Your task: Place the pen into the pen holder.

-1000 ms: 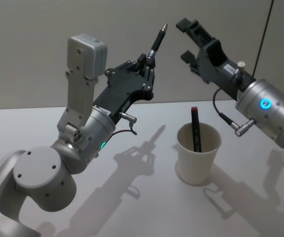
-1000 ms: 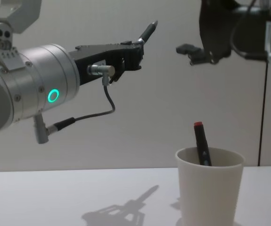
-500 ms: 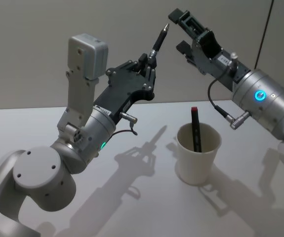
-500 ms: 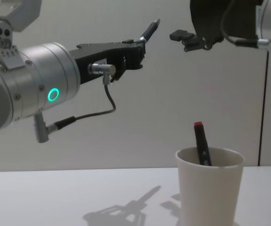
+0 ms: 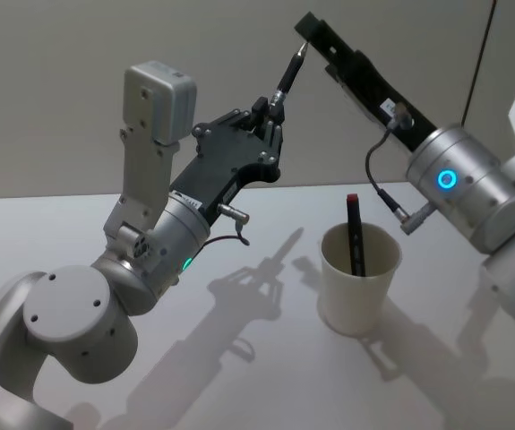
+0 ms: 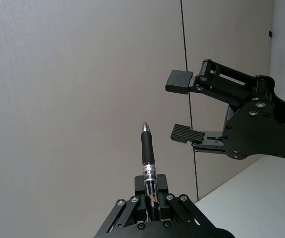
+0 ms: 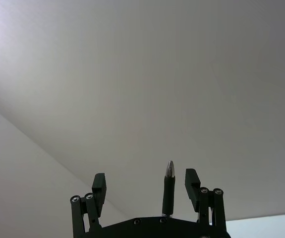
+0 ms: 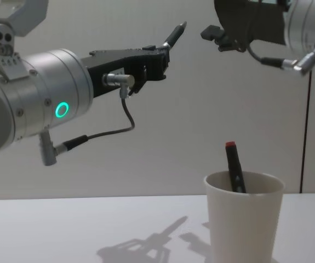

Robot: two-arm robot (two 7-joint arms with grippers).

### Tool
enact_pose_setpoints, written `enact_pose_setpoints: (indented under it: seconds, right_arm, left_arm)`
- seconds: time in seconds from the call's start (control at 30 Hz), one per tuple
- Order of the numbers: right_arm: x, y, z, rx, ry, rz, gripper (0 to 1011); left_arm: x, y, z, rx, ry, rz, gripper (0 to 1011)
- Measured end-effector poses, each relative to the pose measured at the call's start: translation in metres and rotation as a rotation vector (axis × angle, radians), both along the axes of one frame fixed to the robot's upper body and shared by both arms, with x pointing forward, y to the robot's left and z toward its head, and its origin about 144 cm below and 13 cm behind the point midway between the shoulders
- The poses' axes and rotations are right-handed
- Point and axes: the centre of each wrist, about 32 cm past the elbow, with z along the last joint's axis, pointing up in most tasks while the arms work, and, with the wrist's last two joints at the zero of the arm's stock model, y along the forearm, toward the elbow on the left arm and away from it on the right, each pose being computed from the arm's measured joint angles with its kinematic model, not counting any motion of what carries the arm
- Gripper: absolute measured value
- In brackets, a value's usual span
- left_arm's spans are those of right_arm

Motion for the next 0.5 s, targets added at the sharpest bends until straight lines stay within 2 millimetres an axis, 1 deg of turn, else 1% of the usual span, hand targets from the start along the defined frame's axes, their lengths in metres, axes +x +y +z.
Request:
enact_pose_setpoints:
  seconds: [0.27,0.5]
  right_arm:
    - [-0.001,0.01,-0.009,-0.042,-0.054,-0.036,1001]
    - [-0.002,0.017,-0.022,-0.06,-0.053,-0.06,1001]
  left_arm:
    - [0.0,0.0,0.0,0.0,0.0,-0.001,141]
    - [0.0,0.0,0.0,0.0,0.0,-0.001,141]
